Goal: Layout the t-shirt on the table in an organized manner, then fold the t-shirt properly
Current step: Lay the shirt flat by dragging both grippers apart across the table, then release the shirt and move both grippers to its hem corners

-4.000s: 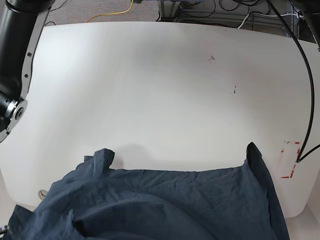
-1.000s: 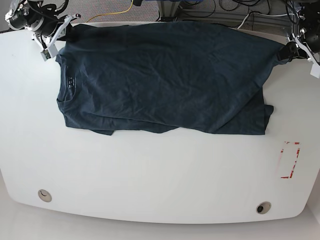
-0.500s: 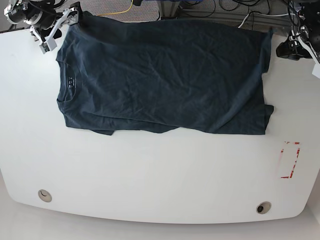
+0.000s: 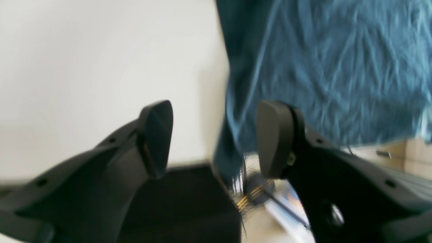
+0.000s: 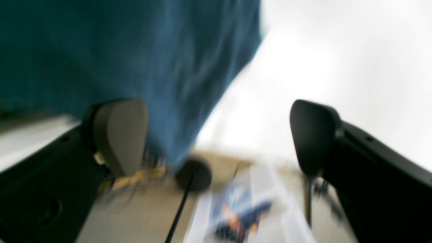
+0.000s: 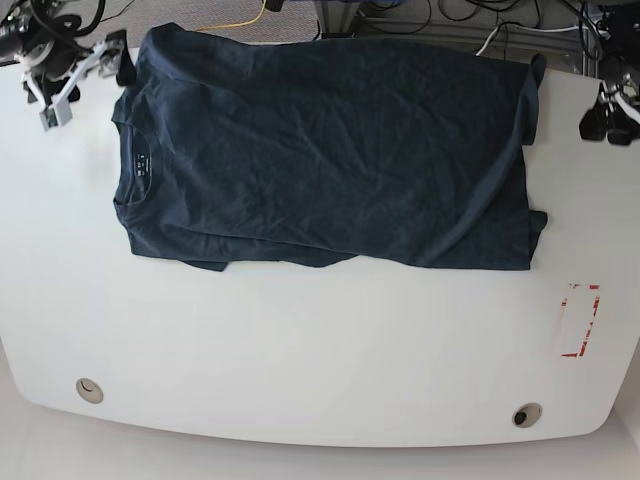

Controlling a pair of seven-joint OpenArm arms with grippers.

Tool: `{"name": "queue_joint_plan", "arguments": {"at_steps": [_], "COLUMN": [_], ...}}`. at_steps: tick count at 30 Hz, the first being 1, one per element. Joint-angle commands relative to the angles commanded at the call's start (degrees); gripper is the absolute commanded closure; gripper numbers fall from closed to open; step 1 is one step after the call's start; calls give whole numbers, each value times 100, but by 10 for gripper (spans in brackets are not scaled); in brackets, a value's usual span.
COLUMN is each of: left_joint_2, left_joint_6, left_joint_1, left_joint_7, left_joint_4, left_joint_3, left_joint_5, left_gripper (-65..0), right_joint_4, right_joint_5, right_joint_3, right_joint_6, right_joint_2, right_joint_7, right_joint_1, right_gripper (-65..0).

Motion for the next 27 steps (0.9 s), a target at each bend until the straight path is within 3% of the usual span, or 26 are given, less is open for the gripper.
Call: {"name": "queue_joint_plan", "arguments": {"at_steps": [8, 14, 21, 24, 27], "left_joint_2": [18, 193, 316, 404, 501], "left_joint_6": [35, 264, 360, 360, 334], "left_joint_1": [-1486, -2303, -3059, -3358, -3569], "left_joint_7": [0, 0, 0, 0, 0], "left_joint_4": [-18, -422, -1055, -1196, -1222], "left_joint_3": [668, 1064, 1354, 1530, 1670], "left_joint_5": [18, 18, 35, 290, 844], "left_gripper": [-369, -369, -368, -368, -368], "right_joint_4": [-501, -1301, -2295, -2769, -3314], "right_joint_5": [-88, -826, -1398, -1609, -1873], "right_joint_3": [-782, -1530, -2330, -2655, -3033], "right_joint_6": [0, 0, 0, 0, 0], "right_joint_2": [132, 97, 26, 18, 18], "right_joint_7": [9, 62, 651, 905, 1301], "right_joint_1": [1442, 2523, 3508, 3912, 4325], "right_gripper": [-650, -650, -650, -650, -650]}}
